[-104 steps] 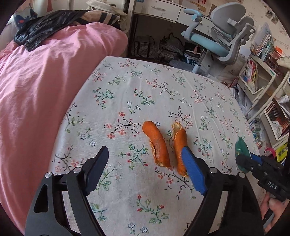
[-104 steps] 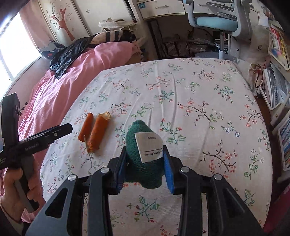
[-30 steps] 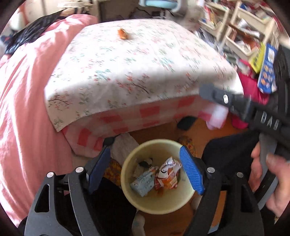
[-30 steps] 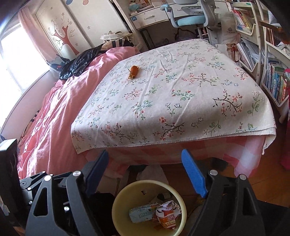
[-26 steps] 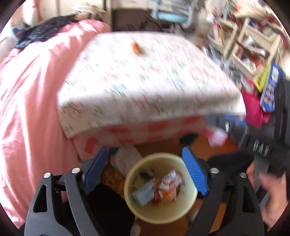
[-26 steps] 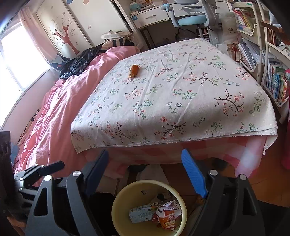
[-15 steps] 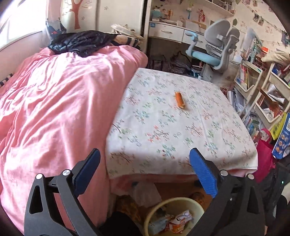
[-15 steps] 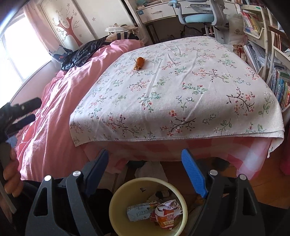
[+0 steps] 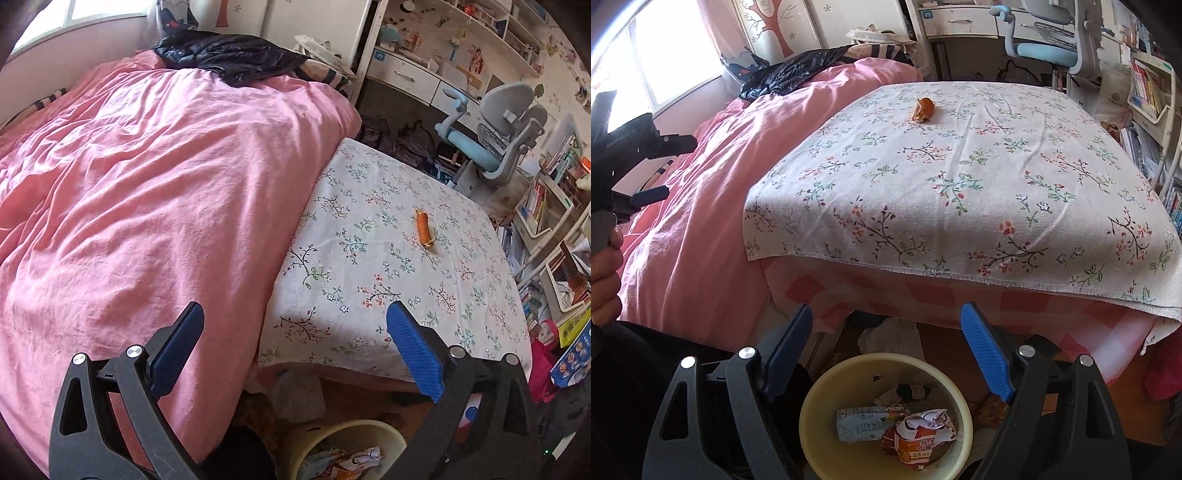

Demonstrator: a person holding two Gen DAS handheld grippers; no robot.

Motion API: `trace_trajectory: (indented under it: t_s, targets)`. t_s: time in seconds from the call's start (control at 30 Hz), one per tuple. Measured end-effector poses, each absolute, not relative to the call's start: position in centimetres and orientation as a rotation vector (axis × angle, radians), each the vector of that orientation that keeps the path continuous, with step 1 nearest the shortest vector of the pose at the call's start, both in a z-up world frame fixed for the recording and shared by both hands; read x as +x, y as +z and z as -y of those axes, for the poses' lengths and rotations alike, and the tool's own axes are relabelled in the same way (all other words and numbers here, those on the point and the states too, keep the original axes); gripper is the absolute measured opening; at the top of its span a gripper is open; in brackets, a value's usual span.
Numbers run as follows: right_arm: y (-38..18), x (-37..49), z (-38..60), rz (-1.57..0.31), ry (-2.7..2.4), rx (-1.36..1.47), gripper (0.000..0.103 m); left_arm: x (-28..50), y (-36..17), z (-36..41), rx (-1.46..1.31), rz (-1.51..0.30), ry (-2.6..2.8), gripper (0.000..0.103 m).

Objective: Collect trash
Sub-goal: 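Move the right tool over the last orange piece on the table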

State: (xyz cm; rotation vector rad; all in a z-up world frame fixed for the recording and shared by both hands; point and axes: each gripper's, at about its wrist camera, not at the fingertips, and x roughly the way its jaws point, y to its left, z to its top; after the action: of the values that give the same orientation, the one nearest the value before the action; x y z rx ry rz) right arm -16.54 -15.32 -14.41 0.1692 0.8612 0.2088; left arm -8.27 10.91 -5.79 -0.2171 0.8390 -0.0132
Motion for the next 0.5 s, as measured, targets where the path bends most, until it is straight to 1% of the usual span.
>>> trace_trajectory:
  t_s: [0.3, 0.5]
  targets:
    - [-14.0, -16.5, 15.3, -0.85, 0.212, 0.171, 0.081, -8.6, -5.9, -11.0, -0.235, -0.841, 0.006, 0.096]
    - [-11.8, -15.2, 15.9, -0.804, 0.211, 0.189, 0.081, -8.6, -5.9, -11.4, -0.252, -0.835, 0.011, 0.095]
